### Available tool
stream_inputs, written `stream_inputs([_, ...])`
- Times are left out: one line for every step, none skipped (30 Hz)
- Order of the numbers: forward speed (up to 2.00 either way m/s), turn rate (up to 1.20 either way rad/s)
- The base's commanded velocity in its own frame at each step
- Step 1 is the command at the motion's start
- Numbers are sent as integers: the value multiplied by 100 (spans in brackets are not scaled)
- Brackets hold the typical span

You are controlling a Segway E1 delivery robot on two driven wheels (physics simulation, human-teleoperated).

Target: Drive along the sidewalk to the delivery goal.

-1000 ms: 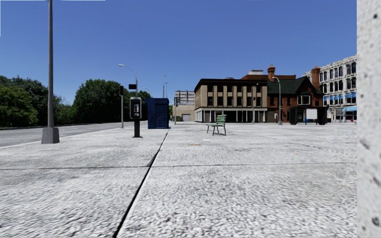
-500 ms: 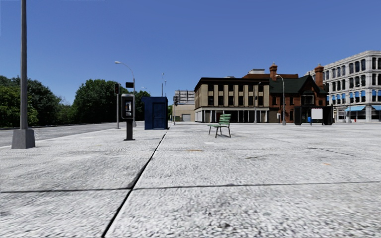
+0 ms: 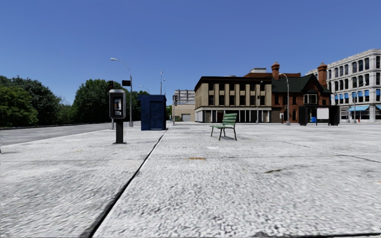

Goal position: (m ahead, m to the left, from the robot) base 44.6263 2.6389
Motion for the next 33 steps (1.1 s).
stream_inputs([200, 0])
stream_inputs([200, 0])
stream_inputs([200, 0])
stream_inputs([200, 0])
stream_inputs([200, 0])
stream_inputs([200, 0])
stream_inputs([200, 0])
stream_inputs([200, 0])
stream_inputs([200, 0])
stream_inputs([200, 0])
stream_inputs([200, 0])
stream_inputs([200, 0])
stream_inputs([200, 0])
stream_inputs([200, 0])
stream_inputs([200, 0])
stream_inputs([200, 0])
stream_inputs([200, 0])
stream_inputs([200, 0])
stream_inputs([200, 0])
stream_inputs([200, 0])
stream_inputs([200, 0])
stream_inputs([200, 0])
stream_inputs([200, 0])
stream_inputs([200, 0])
stream_inputs([200, 0])
stream_inputs([200, 0])
stream_inputs([200, 0])
stream_inputs([200, 0])
stream_inputs([200, 0])
stream_inputs([200, 0])
stream_inputs([200, 0])
stream_inputs([200, 0])
stream_inputs([200, 0])
